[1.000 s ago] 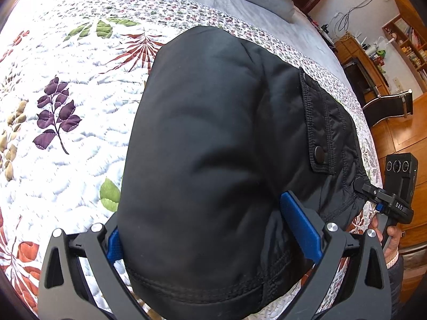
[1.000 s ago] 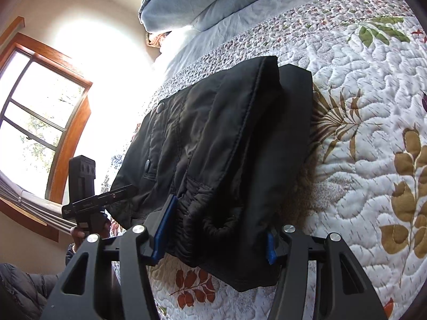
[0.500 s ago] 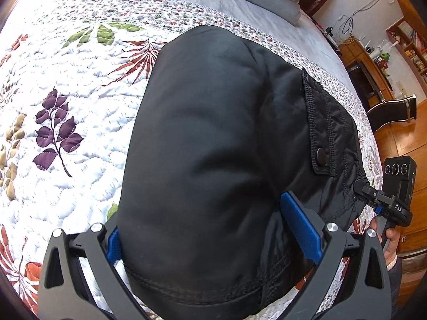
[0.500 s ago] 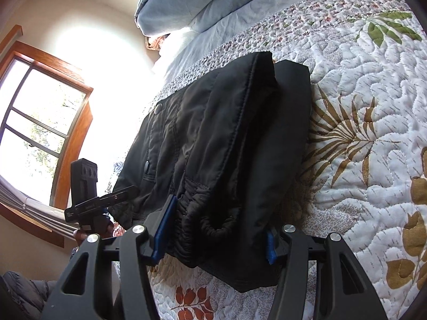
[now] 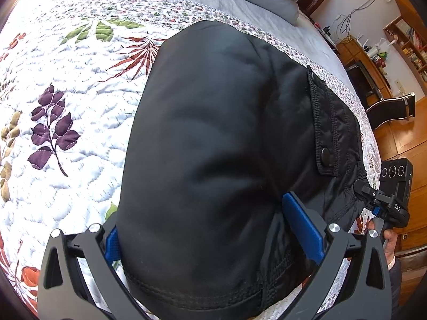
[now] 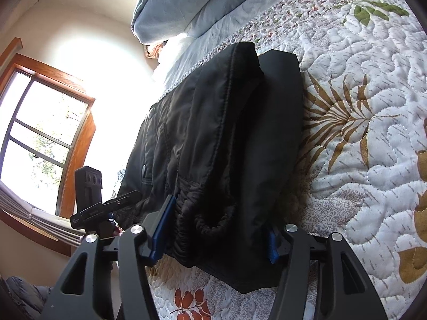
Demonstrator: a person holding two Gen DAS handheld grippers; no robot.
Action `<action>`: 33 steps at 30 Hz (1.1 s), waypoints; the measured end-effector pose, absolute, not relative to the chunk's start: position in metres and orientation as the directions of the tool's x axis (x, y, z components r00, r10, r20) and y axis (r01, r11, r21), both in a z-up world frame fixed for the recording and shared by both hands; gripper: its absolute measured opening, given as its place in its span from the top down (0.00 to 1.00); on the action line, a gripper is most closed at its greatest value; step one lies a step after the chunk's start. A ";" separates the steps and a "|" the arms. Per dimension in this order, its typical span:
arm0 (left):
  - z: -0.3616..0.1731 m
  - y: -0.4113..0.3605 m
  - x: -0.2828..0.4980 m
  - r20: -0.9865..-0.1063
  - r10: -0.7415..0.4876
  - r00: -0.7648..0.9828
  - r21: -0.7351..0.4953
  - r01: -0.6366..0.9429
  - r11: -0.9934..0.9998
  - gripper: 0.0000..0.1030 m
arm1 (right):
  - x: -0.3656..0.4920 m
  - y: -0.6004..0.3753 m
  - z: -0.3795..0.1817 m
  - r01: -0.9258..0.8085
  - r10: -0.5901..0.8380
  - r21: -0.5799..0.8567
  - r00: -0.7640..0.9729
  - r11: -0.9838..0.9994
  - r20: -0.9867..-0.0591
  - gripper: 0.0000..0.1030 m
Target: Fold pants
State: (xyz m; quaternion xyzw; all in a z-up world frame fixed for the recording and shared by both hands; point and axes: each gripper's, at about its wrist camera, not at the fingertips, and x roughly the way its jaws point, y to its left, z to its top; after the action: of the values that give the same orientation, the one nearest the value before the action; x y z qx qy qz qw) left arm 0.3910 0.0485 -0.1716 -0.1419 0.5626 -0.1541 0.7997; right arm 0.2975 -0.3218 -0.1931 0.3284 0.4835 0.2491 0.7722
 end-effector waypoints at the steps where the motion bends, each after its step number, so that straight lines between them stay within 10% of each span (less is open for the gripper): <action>1: -0.172 0.049 0.391 -0.856 -0.405 0.321 -0.399 0.088 0.913 0.02 | 0.297 -0.321 -0.193 -0.065 0.701 0.748 0.410 0.660 -0.583 0.43; 8: -0.173 0.050 0.388 -0.852 -0.402 0.336 -0.393 0.096 0.914 0.02 | 0.297 -0.319 -0.195 -0.053 0.695 0.749 0.422 0.661 -0.583 0.44; 13: -0.174 0.054 0.386 -0.845 -0.419 0.333 -0.415 0.086 0.906 0.02 | 0.299 -0.318 -0.192 -0.040 0.699 0.760 0.428 0.648 -0.573 0.22; 33: -0.114 0.081 0.315 -0.836 -0.264 0.481 -0.281 0.037 0.959 0.03 | 0.234 -0.313 -0.126 0.023 0.460 0.572 0.567 0.820 -0.683 0.20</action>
State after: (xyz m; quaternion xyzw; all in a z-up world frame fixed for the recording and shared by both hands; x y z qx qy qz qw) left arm 0.3155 0.0815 -0.1143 -0.1127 0.5015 -0.0882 0.8532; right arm 0.2335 -0.3133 -0.1258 0.2702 0.4469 0.1297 0.8428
